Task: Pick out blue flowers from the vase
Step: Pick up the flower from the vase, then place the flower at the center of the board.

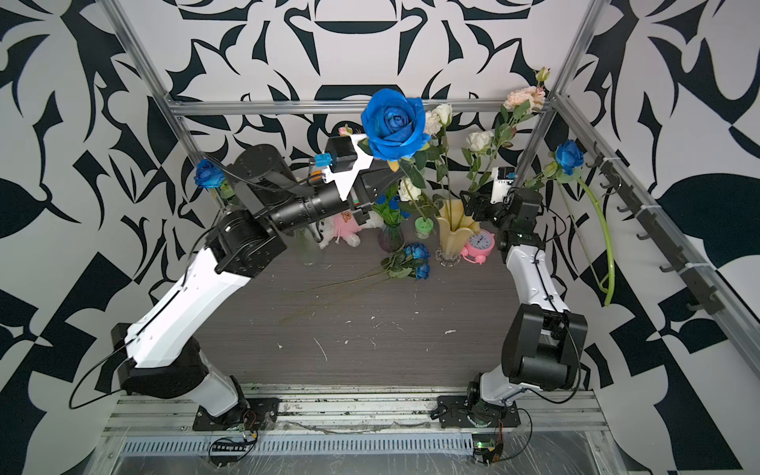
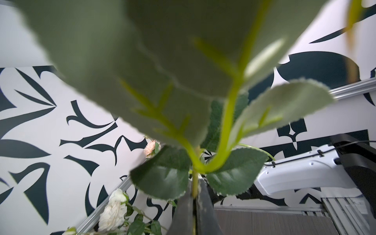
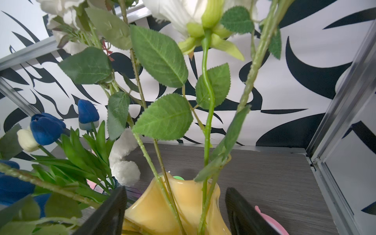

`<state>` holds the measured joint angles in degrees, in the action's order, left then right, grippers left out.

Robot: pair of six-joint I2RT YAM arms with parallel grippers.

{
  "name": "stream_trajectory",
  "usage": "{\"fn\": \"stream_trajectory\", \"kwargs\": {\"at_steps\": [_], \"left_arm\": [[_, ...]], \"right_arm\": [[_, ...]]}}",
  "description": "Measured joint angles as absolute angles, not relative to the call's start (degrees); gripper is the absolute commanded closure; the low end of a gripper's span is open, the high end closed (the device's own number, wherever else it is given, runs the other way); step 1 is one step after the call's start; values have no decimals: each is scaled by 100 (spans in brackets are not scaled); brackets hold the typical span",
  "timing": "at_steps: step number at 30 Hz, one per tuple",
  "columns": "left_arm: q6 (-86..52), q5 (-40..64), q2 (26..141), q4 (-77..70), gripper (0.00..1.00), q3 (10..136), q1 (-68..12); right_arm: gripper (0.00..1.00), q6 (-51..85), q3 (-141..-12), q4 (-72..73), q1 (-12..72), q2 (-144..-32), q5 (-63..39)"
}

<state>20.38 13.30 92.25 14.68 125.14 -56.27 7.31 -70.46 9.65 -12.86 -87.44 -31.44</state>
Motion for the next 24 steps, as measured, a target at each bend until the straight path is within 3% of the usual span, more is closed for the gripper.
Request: {"fn": "stream_trajectory", "kwargs": {"at_steps": [13, 24], "left_arm": [[2401, -233, 8466, 3387, 100, 12049, -5627], [2735, -2255, 9470, 4748, 100, 11745, -5579]], "right_arm": [[38, 843, -7227, 967, -1260, -8718, -3129], [35, 998, -6700, 1100, -1151, -7817, -2397]]}}
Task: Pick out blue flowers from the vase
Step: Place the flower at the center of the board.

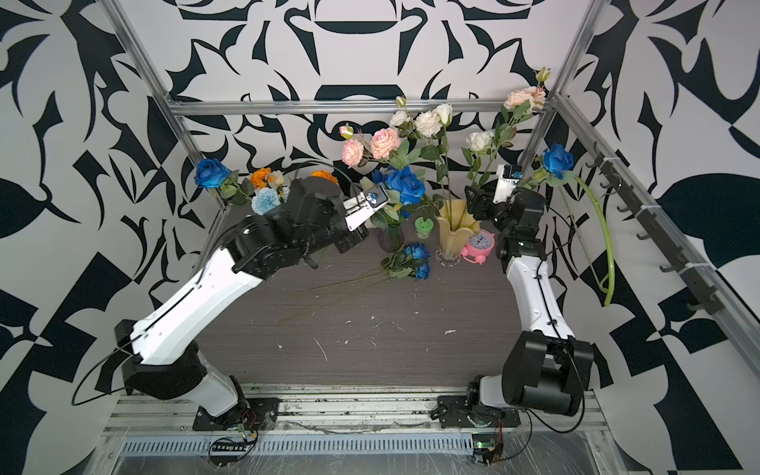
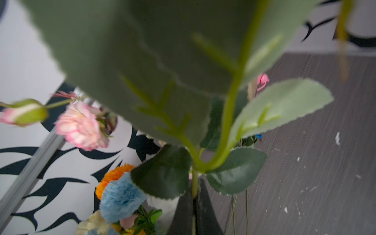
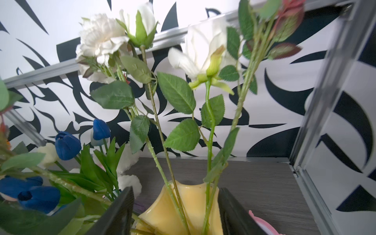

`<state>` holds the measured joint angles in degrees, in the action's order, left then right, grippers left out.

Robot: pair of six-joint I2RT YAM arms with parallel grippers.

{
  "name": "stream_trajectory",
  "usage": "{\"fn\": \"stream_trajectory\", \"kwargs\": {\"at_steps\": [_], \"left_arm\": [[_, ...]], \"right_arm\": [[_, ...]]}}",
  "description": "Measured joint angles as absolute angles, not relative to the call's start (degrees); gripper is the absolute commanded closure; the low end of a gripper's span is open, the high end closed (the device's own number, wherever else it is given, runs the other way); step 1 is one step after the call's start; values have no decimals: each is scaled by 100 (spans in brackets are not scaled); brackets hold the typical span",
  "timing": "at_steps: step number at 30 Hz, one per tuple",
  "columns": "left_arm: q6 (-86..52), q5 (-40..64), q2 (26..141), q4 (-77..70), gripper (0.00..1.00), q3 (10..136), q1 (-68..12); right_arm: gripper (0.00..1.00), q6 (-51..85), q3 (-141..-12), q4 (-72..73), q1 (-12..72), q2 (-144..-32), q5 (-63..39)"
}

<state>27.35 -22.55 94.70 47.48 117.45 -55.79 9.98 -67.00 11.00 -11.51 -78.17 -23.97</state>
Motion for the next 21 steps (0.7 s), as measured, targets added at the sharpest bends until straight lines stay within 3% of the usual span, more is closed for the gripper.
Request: {"fn": "stream_trajectory", "kwargs": {"at_steps": [5, 14, 21], "left_arm": [[2838, -2491, 10162, 4821, 100, 11286, -5481], [2904, -2469, 11474, 4005, 100, 10298, -5266], [2893, -2169, 11913, 3411, 100, 10158, -5146]], "right_arm": [[36, 1083, -6560, 1262, -1146, -7516, -1863], [74, 1098, -6497, 1299, -1087, -7631, -1555], [91, 878, -6519, 1168, -939, -7669, -1404]]}}
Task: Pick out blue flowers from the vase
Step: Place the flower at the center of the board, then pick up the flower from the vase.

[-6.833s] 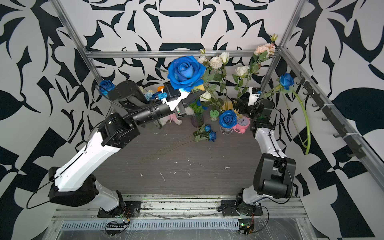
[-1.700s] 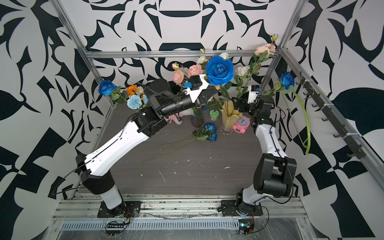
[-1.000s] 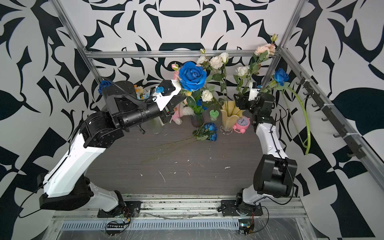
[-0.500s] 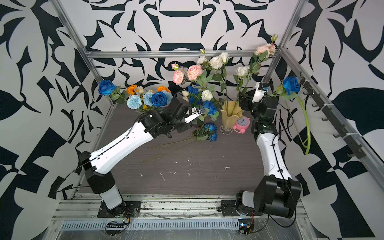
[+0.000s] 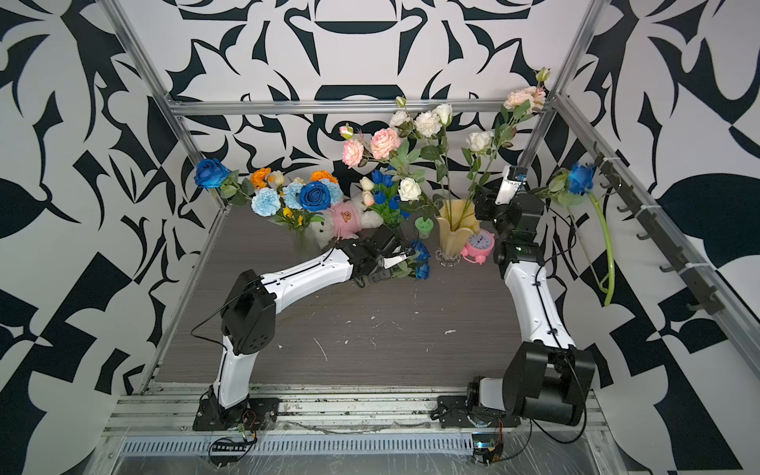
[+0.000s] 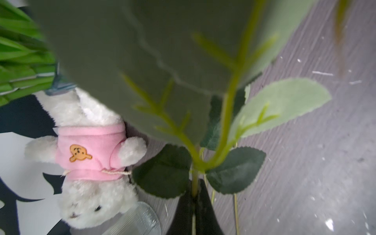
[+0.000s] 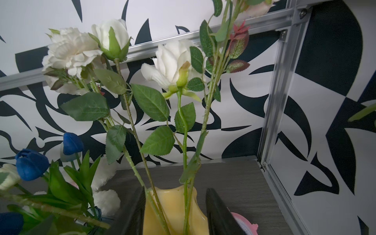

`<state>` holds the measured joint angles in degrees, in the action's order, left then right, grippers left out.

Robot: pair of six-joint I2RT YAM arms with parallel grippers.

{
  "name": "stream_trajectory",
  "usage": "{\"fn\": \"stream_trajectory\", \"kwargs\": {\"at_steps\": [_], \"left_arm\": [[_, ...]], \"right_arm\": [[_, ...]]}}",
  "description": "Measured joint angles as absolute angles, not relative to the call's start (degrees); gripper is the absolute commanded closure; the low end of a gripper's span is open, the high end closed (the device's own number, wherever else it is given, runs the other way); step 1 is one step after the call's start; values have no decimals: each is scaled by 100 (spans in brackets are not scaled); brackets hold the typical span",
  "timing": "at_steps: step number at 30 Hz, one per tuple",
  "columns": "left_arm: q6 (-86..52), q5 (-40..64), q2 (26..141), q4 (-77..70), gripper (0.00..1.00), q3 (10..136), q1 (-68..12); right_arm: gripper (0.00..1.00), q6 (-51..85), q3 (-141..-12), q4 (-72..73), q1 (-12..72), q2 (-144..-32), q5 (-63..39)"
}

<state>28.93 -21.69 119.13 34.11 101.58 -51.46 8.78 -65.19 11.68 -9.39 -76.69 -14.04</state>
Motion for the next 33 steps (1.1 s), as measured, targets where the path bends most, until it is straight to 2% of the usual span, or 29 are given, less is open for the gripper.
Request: {"fn": "stream_trajectory", "kwargs": {"at_steps": [1, 2, 4, 6, 8, 14, 17, 23, 30, 33], "left_arm": [[2880, -2134, 11948, 3345, 98, 10158, -5131], [2869, -2095, 11977, 3277, 87, 10158, -5111], [2845, -2021, 12016, 3179, 81, 10156, -5092], [2853, -1935, 12029, 3059, 68, 10154, -5076], [2816, -1861, 12029, 2930, 59, 10147, -5074], [2744, -1743, 12029, 2668, 60, 10114, -5074], [2711, -1640, 11977, 2585, 57, 10036, -5074], [2606, -1269, 11373, 2344, 56, 9734, -5074], [2561, -893, 10530, 1868, 45, 9671, -5122], [2534, -611, 10259, 1553, 44, 9660, -5181]], "right_arm": [[93, 854, -6530, 1135, -919, -7671, -1387], [96, 812, -6547, 1094, -899, -7673, -1358], [100, 701, -6598, 1007, -843, -7688, -1262], [100, 563, -6696, 886, -753, -7721, -1151], [100, 379, -6882, 692, -615, -7769, -1007], [100, 10, -7166, 314, -228, -7690, -357], [100, -78, -7168, 128, -121, -7522, 14], [100, -272, -7459, -309, -69, -7271, 451], [100, -416, -7944, -696, -34, -7026, 620], [100, -484, -8125, -869, 21, -6864, 657]]}}
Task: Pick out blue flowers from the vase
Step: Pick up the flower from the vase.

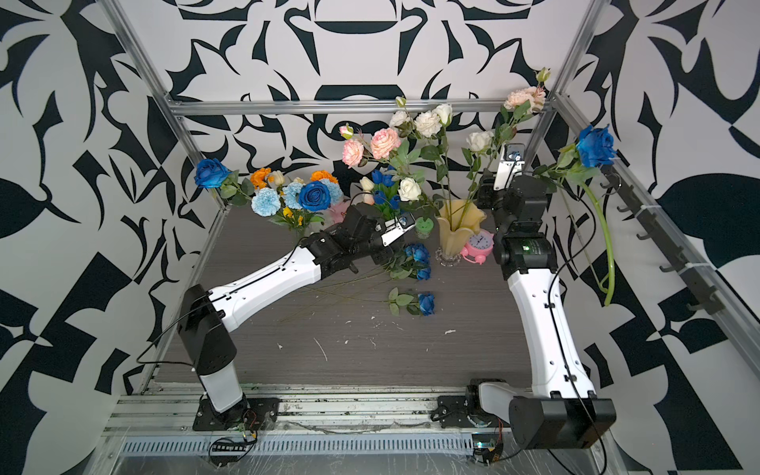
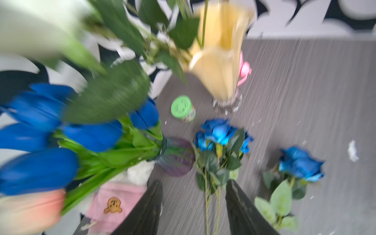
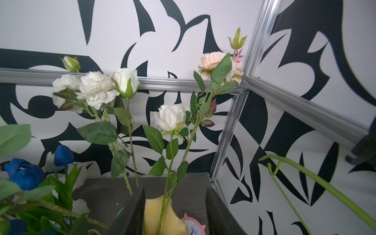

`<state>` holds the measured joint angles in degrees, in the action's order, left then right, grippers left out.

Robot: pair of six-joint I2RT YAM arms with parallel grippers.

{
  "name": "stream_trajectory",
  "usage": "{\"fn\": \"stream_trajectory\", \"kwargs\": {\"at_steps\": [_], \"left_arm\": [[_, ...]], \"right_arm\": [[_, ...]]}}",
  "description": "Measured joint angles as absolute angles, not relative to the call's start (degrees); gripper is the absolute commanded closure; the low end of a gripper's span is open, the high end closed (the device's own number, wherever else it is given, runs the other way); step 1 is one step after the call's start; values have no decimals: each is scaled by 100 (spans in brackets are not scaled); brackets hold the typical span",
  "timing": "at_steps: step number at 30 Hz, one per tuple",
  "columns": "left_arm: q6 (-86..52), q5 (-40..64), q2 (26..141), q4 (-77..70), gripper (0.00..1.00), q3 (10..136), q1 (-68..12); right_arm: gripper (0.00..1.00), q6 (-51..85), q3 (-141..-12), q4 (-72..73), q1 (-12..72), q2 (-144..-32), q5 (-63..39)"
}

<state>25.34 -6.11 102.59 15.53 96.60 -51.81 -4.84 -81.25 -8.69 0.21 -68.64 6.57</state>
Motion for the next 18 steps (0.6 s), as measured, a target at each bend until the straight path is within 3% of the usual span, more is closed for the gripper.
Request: {"fn": "stream_trajectory", "kwargs": {"at_steps": [8, 13, 18], "left_arm": [[2167, 593, 10156, -143, 43, 9686, -5371], [2082, 1151, 10630, -886, 36, 10235, -5494], [2126, 1551, 11037, -1177, 35, 10809, -5575]], "right_arm": [[100, -659, -8571, -1288, 102, -6573, 773], [100, -729, -8755, -1588, 128, -6512, 775], [100, -770, -8790, -1903, 139, -6381, 709]]}}
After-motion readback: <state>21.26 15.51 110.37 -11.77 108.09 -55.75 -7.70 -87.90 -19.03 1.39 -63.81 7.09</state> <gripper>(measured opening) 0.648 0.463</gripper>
